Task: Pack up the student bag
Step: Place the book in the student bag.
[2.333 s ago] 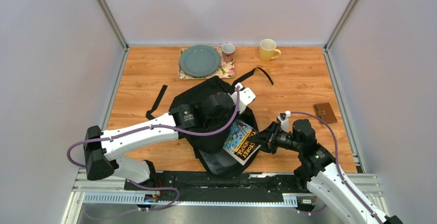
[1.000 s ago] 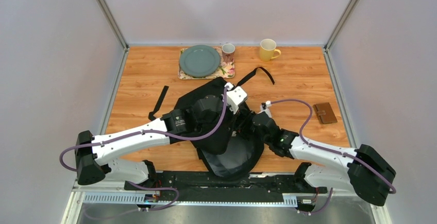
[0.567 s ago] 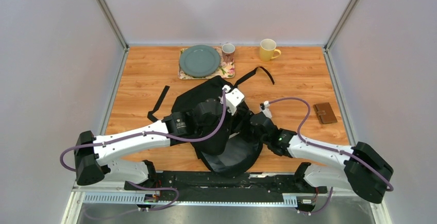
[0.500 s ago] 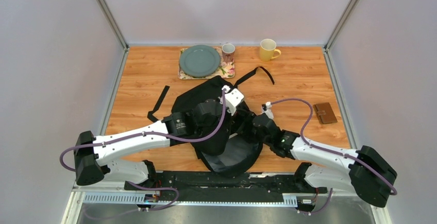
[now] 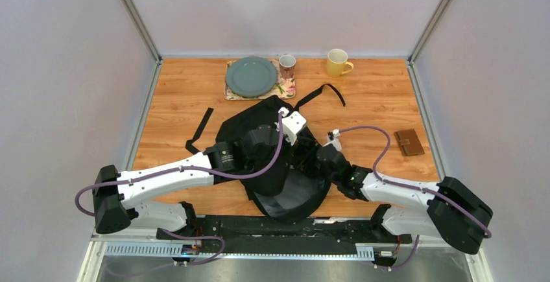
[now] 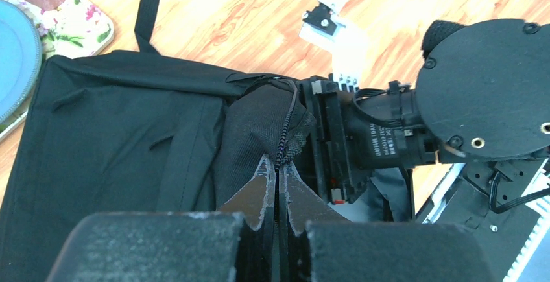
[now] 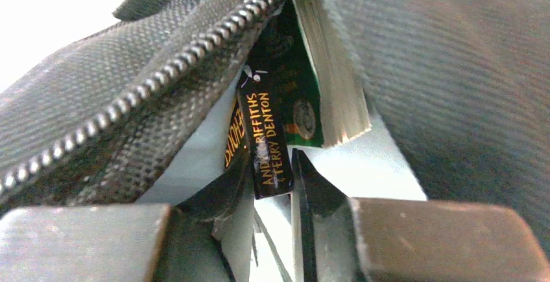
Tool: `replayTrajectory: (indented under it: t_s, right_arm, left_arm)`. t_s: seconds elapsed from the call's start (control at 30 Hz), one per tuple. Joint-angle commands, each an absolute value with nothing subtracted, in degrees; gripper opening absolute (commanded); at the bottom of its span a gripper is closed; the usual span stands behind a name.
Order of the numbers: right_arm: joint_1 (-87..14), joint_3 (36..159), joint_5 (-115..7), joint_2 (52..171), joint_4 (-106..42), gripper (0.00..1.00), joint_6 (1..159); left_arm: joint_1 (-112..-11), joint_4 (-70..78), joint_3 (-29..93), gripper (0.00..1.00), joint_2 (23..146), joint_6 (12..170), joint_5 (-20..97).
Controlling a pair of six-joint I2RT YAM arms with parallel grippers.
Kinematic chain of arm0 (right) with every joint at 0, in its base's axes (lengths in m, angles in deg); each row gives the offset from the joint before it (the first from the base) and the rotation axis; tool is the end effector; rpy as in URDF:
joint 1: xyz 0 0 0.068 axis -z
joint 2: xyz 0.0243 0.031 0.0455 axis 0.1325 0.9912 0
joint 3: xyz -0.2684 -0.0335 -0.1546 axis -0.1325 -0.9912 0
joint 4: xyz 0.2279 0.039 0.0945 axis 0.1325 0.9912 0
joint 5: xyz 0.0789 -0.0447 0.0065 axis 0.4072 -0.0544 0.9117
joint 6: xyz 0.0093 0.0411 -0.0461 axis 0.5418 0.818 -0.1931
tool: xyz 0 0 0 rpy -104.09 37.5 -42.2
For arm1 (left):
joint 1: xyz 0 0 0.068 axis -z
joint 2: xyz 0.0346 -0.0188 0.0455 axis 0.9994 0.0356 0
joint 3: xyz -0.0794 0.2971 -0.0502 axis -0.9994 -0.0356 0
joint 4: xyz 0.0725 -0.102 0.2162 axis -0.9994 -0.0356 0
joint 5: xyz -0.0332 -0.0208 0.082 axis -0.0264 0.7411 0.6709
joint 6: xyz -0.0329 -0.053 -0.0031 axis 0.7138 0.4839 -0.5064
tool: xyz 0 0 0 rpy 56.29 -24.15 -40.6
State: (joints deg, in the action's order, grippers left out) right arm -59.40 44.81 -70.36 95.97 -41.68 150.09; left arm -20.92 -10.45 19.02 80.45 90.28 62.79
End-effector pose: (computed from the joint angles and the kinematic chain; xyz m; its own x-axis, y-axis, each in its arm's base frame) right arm 0.1329 0.1578 0.2099 -0.7621 0.5886 -0.2697 0.1734 0.5868 0.7909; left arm 0.1173 -0.2435 0.3636 -0.3047 0.2539 -0.9180 0.7442 0.6650 -0.0631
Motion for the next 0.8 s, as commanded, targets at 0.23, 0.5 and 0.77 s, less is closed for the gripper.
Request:
replayTrajectory:
  t_s: [0.23, 0.5, 0.77]
  right_arm:
    - [-59.38, 49.82, -75.23, 105.12, -51.19, 0.20, 155.09]
    - [-59.56, 46.22, -78.56, 89.32, -35.45, 0.55, 142.61]
    - [-59.73, 47.61, -86.29, 60.87, -6.28, 0.60, 137.23]
  left_arm:
    - [-21.25, -9.73, 19.28, 0.00, 80.00, 91.36, 62.75]
    - [-21.96, -11.31, 17.61, 0.00, 79.39, 90.65, 63.54]
    - [-22.57, -8.77, 17.08, 0.00, 81.05, 93.11, 60.03]
